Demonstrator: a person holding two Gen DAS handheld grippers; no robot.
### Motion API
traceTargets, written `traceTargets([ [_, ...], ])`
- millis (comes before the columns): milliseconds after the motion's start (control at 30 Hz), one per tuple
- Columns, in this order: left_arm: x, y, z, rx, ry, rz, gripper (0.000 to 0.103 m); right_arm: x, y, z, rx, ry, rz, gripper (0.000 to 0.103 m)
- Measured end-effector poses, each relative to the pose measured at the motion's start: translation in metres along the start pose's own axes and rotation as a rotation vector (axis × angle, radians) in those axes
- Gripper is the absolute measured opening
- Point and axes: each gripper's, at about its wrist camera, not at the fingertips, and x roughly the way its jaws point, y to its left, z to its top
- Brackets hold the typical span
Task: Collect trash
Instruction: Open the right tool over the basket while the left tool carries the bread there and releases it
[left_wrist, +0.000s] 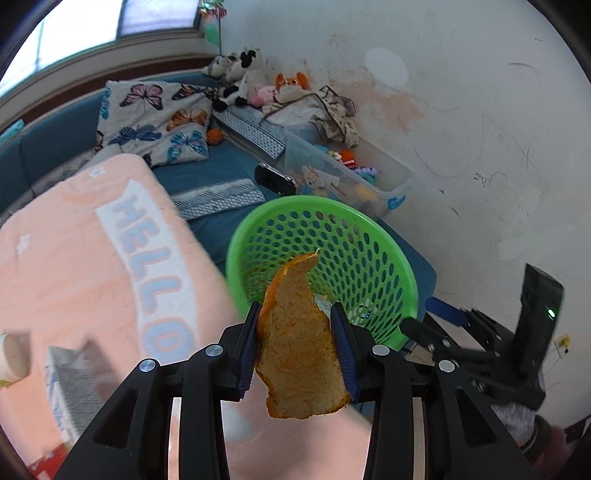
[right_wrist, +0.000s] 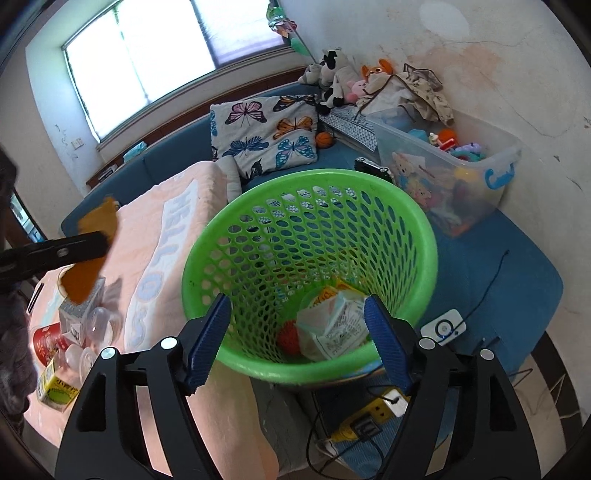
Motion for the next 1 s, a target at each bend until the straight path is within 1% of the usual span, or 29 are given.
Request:
traceTargets([
  [167,0.021,-0.011,0.009,0.006,0.021,0.003,0.037,-0.008,-0.002,-0.006,0.01,-0.001,0.015,0.075],
  [333,0.036,-0.018,0.013,0.013,0.022,0.02,0.044,-0.01,-0.002,-0.012,0.009,0.006,0.027,0.075],
  [367,0.038,-0.02,0.013,0.017,0.021,0.021,0.047,-0.01,-0.002,-0.013,0.01,0.008,0.029,0.075],
  [400,0.039,-0.021,0.014,0.018,0.016,0.023,0.054,-0.01,-0.002,-0.015,0.01,0.011,0.031,0.075],
  [433,0.04,-0.022,0.014,0.017,0.011,0.027,0.056,-0.009,-0.001,-0.016,0.009,0.013,0.031,0.075],
  [567,0.039,-0.024,0.012,0.022,0.006,0.021,0.057,-0.01,-0.002,-0.018,0.011,0.018,0.039,0.075],
  [767,0.022,-0.016,0.001,0.011,-0.009,0.039,0.058,-0.013,0.005,-0.024,0.01,0.022,0.057,0.076],
  [867,0.004,-0.006,-0.007,-0.004,-0.029,0.047,0.058,-0.015,0.011,-0.028,0.008,0.025,0.073,0.077],
  [1000,-0.028,0.011,-0.023,-0.023,-0.062,0.049,0.062,-0.018,0.024,-0.037,-0.01,0.037,0.103,0.078],
])
